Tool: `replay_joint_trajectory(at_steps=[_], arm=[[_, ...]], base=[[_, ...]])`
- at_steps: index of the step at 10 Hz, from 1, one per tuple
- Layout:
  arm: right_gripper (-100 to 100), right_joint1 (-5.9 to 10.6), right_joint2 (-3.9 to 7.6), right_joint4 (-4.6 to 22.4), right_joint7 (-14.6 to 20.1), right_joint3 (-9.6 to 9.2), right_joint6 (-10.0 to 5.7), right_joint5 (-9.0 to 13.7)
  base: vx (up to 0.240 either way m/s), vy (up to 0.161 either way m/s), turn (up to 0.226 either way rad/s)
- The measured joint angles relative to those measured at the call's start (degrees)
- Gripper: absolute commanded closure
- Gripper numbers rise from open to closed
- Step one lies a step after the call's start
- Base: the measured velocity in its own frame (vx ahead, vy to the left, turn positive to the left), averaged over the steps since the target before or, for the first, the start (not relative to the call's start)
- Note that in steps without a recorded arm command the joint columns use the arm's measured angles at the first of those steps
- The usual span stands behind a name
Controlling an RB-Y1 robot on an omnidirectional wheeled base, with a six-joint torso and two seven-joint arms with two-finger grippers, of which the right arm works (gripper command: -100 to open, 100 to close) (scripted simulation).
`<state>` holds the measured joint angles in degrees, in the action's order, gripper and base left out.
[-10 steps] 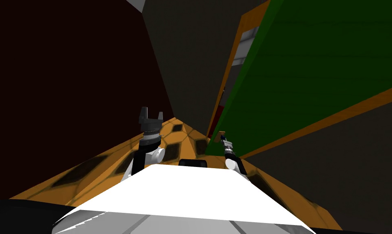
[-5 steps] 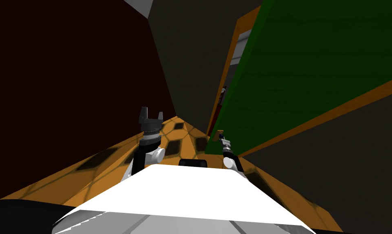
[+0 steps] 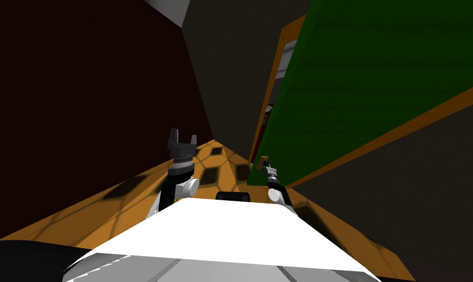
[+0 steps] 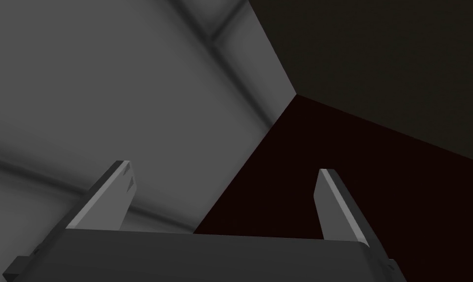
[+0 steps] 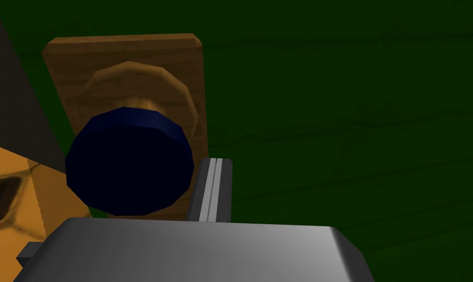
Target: Pull the door open
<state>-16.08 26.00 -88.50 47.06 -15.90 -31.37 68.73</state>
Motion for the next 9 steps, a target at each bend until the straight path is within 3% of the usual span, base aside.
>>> replay_joint_trajectory(at_steps=[4, 7, 8, 9], arm=[[-100, -0.05, 0.34, 0.4, 0.5, 0.26, -0.15, 0.0], [-100, -1.95, 2.39, -1.0, 0.1, 1.87, 1.91, 3.3], [100, -2.19, 2.56, -0.8, 0.1, 2.18, 1.99, 3.5], [100, -2.1, 2.49, -0.8, 0.1, 2.06, 1.91, 3.4]], base=[[0.012, -0.002, -0.033], [0.079, 0.061, -0.078], [-0.003, -0.021, 0.028], [-0.016, -0.007, 0.023]])
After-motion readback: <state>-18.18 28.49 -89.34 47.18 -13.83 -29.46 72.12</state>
